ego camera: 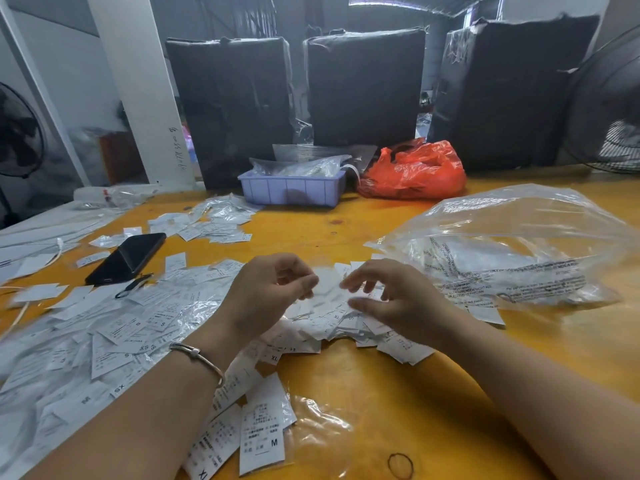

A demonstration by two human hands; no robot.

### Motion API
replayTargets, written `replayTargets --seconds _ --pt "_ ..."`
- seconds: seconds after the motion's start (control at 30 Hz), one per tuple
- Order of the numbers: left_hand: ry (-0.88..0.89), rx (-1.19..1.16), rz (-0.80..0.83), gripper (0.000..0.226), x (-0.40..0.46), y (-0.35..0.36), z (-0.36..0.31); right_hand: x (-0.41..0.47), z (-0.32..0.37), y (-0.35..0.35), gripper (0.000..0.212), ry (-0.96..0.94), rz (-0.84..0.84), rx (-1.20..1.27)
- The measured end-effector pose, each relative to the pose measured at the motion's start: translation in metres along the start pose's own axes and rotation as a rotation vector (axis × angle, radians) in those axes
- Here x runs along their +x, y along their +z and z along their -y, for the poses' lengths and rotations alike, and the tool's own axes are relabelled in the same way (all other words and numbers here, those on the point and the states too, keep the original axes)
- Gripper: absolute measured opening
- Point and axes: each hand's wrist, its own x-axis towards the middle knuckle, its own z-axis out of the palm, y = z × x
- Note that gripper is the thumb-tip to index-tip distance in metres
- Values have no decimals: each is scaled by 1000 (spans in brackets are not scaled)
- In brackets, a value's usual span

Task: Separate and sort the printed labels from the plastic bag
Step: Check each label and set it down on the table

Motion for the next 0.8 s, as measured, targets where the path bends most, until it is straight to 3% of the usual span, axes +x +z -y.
replayTargets --seconds 0.13,0.37,0.57,0.8 --pt "-49 25 -96 17 2 -2 6 -1 -1 8 23 -68 90 -174" --pt "-81 30 -121 21 1 -1 7 2 3 12 12 -225 38 -341" --pt "-81 32 -124 20 1 -2 7 5 3 21 61 -86 159 -503" --pt "-76 7 -125 20 2 0 8 1 -4 22 30 -166 -2 -362"
